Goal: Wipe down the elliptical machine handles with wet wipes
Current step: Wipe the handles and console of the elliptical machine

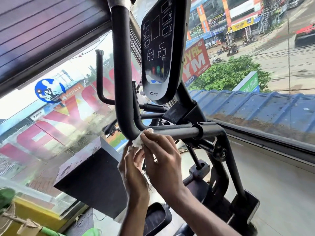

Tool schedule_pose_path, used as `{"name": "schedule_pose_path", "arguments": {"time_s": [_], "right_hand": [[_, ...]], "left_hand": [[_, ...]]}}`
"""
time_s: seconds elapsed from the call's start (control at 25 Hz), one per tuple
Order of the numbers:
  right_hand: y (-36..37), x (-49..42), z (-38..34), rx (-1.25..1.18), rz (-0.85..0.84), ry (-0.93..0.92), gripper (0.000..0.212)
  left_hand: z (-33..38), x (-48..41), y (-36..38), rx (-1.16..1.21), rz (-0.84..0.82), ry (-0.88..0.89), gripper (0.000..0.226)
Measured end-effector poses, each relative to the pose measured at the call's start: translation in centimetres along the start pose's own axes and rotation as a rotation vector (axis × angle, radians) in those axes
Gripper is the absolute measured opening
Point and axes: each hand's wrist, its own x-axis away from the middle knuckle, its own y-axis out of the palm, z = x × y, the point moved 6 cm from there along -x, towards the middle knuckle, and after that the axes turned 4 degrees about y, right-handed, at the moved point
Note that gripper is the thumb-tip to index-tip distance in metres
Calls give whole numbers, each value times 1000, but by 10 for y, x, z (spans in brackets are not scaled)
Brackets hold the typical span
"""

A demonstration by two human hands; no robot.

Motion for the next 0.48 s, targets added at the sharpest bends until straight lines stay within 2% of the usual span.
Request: {"name": "schedule_pose_path", "arguments": {"time_s": [0.08,0.16,0.28,0.48], "right_hand": [[-2,3,-1,18,-20,-100,20],[-13,4,11,62,-30,-170,17],[-17,-5,15,63,20,-116,17],[-8,3,1,35,-34,-237,19]], "left_hand": [[0,-2,-2,24,-19,-22,24],[-3,-3,-7,12,-23,-40,32],[-4,-4,-8,0,-17,-60,33],[-4,-5,-8,11,-44,-104,37]]}}
